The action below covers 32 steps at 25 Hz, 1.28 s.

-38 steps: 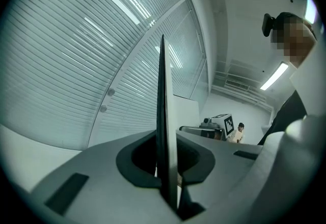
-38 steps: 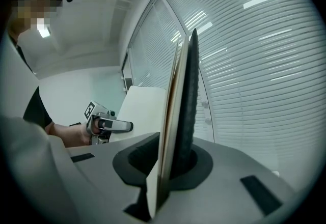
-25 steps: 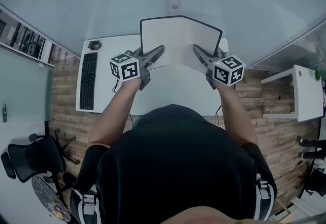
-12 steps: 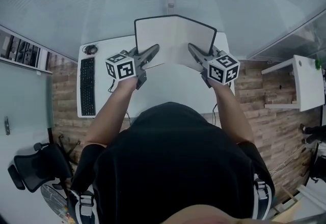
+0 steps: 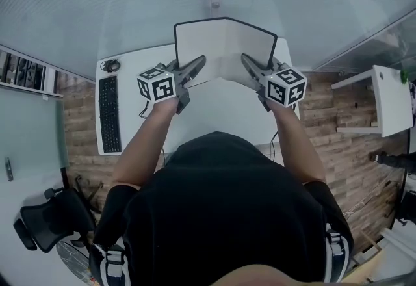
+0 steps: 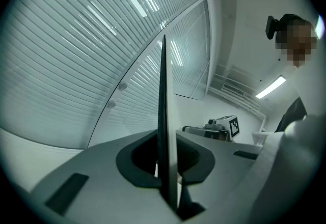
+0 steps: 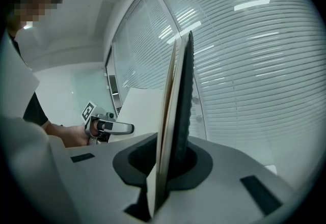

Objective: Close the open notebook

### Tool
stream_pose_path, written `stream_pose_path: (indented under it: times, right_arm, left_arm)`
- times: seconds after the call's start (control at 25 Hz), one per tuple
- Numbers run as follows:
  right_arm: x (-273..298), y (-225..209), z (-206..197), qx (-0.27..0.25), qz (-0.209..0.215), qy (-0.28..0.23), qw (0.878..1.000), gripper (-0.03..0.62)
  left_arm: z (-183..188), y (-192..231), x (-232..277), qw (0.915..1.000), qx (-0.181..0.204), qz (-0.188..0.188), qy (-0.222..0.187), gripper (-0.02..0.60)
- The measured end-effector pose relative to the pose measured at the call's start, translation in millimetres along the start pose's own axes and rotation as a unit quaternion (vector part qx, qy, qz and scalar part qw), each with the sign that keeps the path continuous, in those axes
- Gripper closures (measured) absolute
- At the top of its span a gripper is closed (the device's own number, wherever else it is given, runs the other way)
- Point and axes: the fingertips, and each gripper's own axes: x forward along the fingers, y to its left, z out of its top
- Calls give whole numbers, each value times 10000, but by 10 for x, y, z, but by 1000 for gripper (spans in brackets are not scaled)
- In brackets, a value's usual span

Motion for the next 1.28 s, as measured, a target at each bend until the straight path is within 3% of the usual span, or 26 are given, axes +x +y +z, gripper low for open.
stream_pose_path:
  times: [0.64,1.28]
  right_arm:
    - [486,-161,-205,213,-70,365,9991,530]
    - [624,-222,-443,327,-31,642,9974,530]
  left_arm:
    - [-125,519,5,9995,-310,97,6,534]
    - [-344,693,-2,9982,-553,211,73,534]
